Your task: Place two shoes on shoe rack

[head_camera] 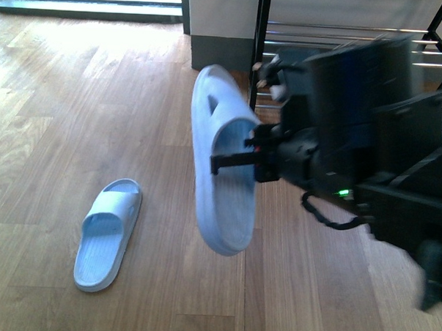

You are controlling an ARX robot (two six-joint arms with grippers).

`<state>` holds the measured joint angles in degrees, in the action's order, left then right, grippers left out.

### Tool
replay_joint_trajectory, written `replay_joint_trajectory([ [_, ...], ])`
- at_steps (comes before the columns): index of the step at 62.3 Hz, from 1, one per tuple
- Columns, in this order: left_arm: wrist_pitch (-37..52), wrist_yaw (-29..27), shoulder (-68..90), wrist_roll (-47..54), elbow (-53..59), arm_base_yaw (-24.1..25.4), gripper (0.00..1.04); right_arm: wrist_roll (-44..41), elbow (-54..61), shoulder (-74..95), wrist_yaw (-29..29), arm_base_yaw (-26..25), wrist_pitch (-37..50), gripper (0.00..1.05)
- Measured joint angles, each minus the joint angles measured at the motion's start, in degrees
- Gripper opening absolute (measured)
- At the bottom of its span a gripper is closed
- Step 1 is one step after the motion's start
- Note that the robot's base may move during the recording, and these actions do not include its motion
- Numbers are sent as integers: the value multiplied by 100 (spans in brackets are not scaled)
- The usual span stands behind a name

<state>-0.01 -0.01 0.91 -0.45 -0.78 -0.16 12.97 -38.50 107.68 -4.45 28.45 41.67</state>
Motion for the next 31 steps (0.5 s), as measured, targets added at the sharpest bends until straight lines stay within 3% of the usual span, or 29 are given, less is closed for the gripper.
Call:
replay_joint_trajectory([
  [15, 0, 0, 0, 0, 0, 0, 95, 94, 1427, -2922, 667, -479, -636, 2],
  [31, 0, 0, 0, 0, 0, 2, 95, 103, 1486, -3174, 693, -514, -651, 2],
])
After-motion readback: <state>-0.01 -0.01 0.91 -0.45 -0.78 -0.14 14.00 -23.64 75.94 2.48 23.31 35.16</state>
